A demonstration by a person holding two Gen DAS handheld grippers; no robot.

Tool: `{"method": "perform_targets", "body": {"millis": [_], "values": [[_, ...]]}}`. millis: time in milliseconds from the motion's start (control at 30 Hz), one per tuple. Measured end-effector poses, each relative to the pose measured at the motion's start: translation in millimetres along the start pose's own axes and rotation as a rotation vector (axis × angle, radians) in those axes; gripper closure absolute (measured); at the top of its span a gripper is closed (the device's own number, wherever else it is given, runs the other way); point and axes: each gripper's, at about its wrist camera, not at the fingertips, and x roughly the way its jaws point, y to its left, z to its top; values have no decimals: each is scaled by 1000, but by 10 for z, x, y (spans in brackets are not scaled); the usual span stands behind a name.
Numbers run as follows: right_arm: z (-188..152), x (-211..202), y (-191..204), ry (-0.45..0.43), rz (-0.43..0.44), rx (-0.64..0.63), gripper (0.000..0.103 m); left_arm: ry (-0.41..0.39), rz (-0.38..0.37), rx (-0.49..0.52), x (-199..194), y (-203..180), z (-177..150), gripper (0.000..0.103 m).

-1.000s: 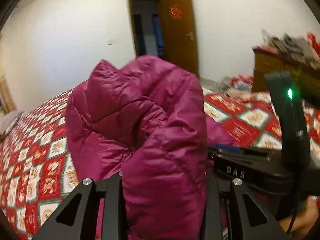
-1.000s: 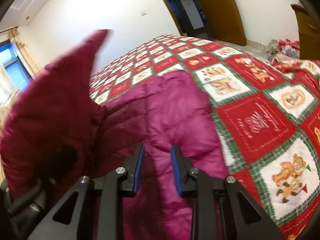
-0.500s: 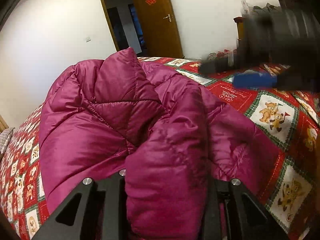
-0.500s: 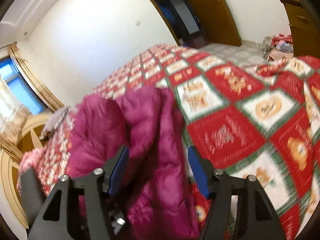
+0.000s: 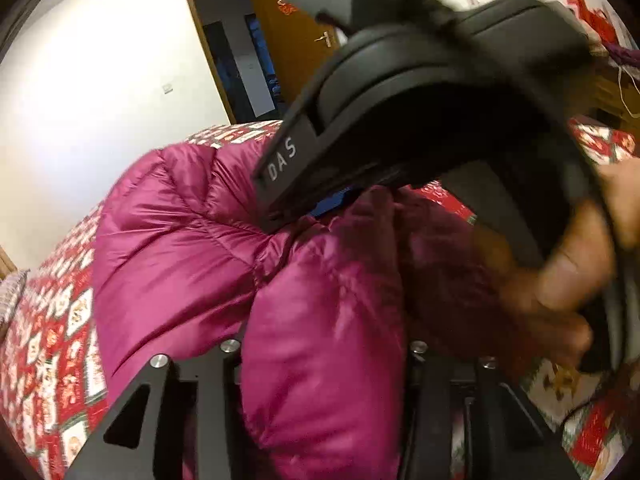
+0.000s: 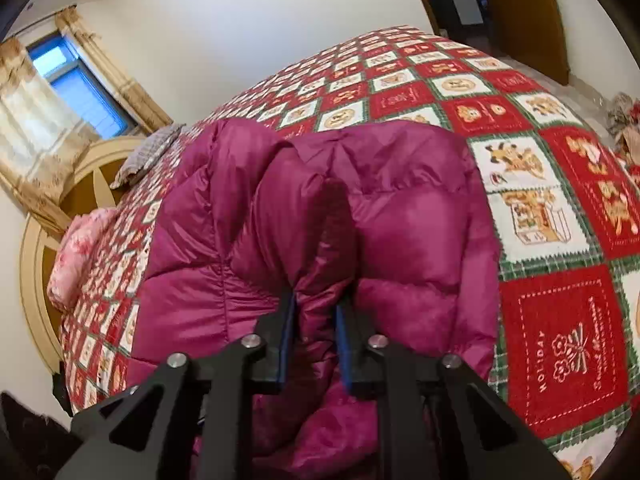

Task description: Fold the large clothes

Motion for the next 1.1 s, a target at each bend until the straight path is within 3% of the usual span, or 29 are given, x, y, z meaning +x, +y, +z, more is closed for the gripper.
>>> {"method": "perform_targets", "body": {"millis": [167, 200, 267, 333, 467, 533, 633, 700, 833, 933, 1000, 1100], "values": [[-24, -14, 42, 14, -14, -20, 87, -17, 18, 106, -390, -121, -222, 48], [-32, -9, 67, 17, -25, -30, 87, -19, 26, 121, -466, -129, -274, 44], [-33, -3, 64, 22, -37, -34, 88, -35, 32, 151, -669, -151, -386, 22], [-21, 2, 10, 27, -26, -11, 88, -42, 13, 146, -872, -108, -499, 20], [31, -59, 21, 31, -13, -7, 88, -27, -81, -23, -1022, 323, -588, 20], [81, -184, 83, 13, -14, -43, 89, -33, -110, -184, -1040, 703, -559, 20], [170, -379, 96, -9, 11, -58, 89, -35, -85, -452, -952, 1345, -442, 20], [234, -495, 87, -20, 17, -69, 89, -22, -46, -550, -814, 1629, -343, 20], [269, -571, 16, -22, -45, -96, 90, 2, 5, -617, -482, 1826, -75, 20], [230, -534, -179, -7, -48, -48, 90, 30, -16, -632, -222, 1711, 147, 20], [182, -486, -305, -3, -42, -11, 90, 56, -17, -607, -30, 1638, 264, 20], [134, -444, -403, 4, -36, 12, 90, 128, 57, -521, 239, 1358, 348, 20]]}}
